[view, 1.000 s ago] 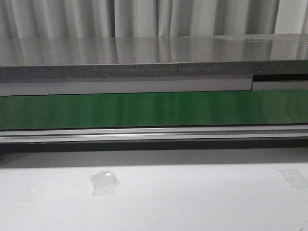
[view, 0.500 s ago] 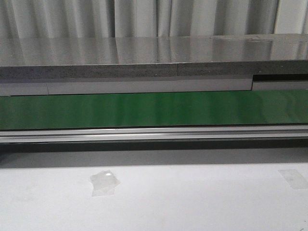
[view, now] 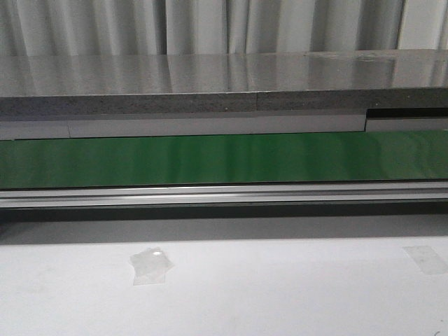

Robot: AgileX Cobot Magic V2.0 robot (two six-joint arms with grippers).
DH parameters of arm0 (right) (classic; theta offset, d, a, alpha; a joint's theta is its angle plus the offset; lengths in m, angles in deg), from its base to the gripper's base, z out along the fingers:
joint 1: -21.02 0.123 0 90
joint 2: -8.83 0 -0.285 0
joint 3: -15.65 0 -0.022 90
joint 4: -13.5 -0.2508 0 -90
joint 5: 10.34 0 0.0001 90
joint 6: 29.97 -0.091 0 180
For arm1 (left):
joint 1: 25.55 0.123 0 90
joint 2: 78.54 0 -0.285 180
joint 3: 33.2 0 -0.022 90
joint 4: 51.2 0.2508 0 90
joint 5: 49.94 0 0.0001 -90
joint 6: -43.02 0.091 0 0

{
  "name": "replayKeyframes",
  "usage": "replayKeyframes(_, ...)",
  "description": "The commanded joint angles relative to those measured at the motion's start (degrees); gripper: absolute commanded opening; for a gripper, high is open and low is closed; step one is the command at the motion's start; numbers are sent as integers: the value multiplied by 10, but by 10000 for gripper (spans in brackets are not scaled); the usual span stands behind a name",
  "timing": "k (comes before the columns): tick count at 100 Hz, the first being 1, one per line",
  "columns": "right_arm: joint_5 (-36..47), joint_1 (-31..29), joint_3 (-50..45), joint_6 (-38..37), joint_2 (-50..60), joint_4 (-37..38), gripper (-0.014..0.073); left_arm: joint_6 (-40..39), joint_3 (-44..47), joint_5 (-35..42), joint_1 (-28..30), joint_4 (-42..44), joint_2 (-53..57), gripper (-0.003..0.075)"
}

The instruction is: Move button from left to right

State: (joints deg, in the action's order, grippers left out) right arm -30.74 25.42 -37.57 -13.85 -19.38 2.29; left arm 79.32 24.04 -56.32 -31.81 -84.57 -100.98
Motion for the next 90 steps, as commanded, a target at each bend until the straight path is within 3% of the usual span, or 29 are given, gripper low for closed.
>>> replayKeyframes(1, 85, 0, -9, -56, 8, 45, -68, -3, -15, 41, -1, -6, -5, -20)
replayKeyframes(22, 122, 0, -84, -198, 96, 139, -68, -3, -15, 41, -1, -6, -5, -20)
replayKeyframes(54, 122, 0, -180, -200, 223, 139, -68, -3, -15, 41, -1, -6, -5, -20)
replayKeyframes(90, 204, 0, -247, -200, 221, 139, -68, -3, -15, 41, -1, -6, -7, -20)
